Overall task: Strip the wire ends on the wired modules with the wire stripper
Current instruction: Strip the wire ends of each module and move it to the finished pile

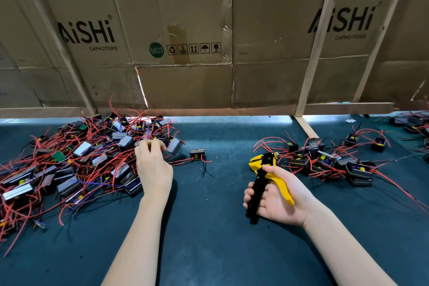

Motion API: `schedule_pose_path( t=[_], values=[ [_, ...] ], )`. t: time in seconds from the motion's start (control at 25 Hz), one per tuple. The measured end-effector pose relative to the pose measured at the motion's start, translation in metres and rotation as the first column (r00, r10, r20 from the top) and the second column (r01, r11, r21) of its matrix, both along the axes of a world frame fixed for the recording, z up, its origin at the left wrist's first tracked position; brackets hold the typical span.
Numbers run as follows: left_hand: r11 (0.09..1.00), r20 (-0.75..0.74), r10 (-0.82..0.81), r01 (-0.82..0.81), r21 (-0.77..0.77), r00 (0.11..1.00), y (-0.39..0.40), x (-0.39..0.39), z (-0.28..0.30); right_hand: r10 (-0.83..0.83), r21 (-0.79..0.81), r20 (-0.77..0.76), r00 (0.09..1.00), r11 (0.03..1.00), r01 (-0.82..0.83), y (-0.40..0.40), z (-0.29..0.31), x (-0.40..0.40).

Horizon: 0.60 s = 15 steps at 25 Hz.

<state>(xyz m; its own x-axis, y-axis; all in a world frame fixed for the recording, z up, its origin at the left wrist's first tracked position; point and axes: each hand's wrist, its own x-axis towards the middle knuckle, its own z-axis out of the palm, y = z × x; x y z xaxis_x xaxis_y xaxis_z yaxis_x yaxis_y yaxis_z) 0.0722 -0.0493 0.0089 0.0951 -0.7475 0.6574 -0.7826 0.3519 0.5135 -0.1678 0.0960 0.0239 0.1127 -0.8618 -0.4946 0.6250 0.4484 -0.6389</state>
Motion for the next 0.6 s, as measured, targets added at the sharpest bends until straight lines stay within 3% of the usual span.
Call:
schedule_pose_path(
  t=[0.12, 0.24, 0.32, 0.4, 0.48, 0.6],
  values=[
    [0.965, 0.074, -0.235, 0.242, -0.100, 0.969, 0.000, -0.006, 0.001, 0.007, 0.003, -0.002, 1.000, 1.000, -0.007, 0.000, 0.000, 0.001],
    [0.910, 0.282, -0.411, 0.409, 0.068, 0.867, -0.003, -0.019, -0.007, 0.005, -0.002, 0.003, 1.000, 1.000, -0.005, 0.000, 0.000, 0.000],
    [0.919, 0.466, -0.395, 0.344, 0.194, 0.791, -0.006, -0.026, -0.017, 0.005, 0.000, 0.000, 1.000, 1.000, -0.005, 0.000, 0.000, 0.000],
    [0.944, 0.536, -0.330, 0.255, 0.210, 0.777, -0.011, -0.027, -0.022, 0.008, 0.001, -0.005, 1.000, 1.000, -0.008, 0.000, 0.000, 0.000],
    [0.960, 0.502, -0.281, 0.234, 0.155, 0.818, -0.010, -0.024, -0.019, 0.009, 0.000, -0.004, 1.000, 1.000, -0.009, 0.000, -0.001, 0.000],
    [0.961, 0.337, -0.267, 0.277, 0.018, 0.903, -0.006, -0.020, -0.013, 0.011, -0.001, -0.003, 1.000, 1.000, -0.011, 0.000, -0.002, -0.001]
  ],
)
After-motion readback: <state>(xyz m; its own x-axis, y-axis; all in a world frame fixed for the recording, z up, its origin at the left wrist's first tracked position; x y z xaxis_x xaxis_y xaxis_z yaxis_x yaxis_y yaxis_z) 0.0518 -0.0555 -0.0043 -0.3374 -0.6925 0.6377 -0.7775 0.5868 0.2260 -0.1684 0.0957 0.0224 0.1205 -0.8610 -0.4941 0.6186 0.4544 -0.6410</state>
